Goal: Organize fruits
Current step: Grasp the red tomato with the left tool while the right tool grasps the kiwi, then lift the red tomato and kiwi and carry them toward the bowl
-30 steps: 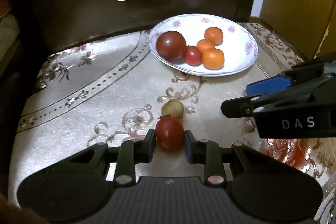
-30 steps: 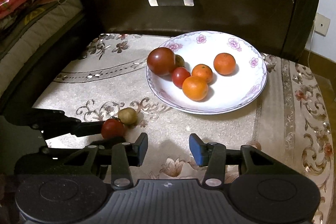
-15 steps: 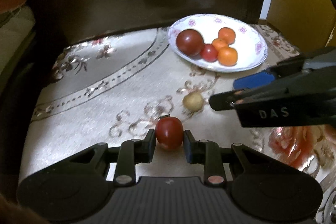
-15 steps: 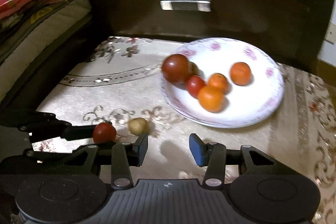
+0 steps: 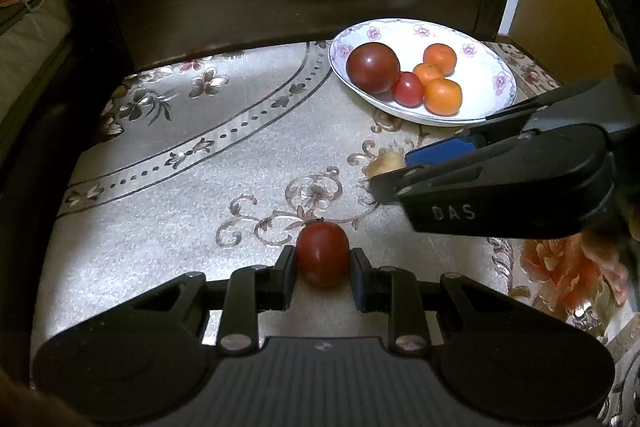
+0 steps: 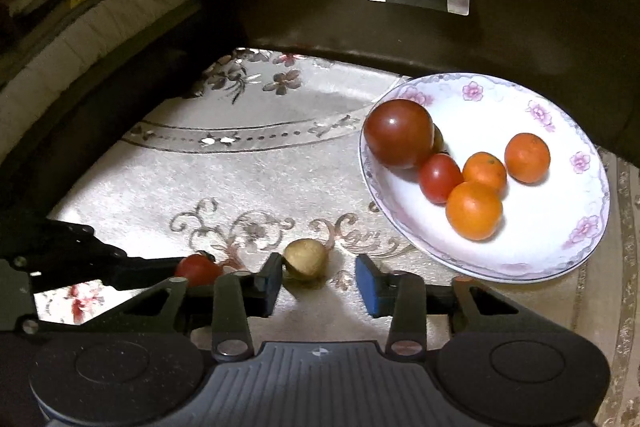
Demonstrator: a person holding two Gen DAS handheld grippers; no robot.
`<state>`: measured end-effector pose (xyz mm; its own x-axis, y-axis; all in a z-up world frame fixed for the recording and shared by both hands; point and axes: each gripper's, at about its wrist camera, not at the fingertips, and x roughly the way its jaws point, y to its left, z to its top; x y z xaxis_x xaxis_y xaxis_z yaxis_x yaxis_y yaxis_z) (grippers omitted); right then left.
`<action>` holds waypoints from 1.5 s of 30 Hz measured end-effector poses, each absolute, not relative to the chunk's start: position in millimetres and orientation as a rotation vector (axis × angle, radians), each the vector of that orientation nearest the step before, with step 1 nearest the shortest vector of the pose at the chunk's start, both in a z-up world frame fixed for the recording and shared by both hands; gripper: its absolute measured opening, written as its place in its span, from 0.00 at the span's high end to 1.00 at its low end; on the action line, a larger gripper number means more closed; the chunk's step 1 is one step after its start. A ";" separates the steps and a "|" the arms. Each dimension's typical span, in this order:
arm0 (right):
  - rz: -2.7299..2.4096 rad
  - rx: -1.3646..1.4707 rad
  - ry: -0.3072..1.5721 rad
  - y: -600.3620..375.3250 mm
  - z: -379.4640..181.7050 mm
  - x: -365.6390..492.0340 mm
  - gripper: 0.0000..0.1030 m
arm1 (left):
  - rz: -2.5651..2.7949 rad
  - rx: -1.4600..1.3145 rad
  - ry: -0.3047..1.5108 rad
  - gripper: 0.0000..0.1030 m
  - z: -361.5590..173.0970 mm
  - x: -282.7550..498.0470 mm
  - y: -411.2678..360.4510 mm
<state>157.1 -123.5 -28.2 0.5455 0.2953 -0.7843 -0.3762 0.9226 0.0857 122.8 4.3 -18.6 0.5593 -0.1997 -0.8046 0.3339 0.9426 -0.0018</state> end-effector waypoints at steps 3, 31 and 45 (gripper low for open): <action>0.397 -0.090 0.922 -126.7 -27.4 157.2 0.81 | -0.315 0.160 0.925 0.67 -18.2 123.5 3.4; 0.321 -0.123 0.961 -177.3 7.1 91.6 0.82 | -0.460 0.229 0.860 0.67 10.2 103.7 -45.2; 0.314 -0.083 0.933 -184.2 13.0 90.7 0.82 | -0.468 0.249 0.869 0.67 7.1 107.4 -56.5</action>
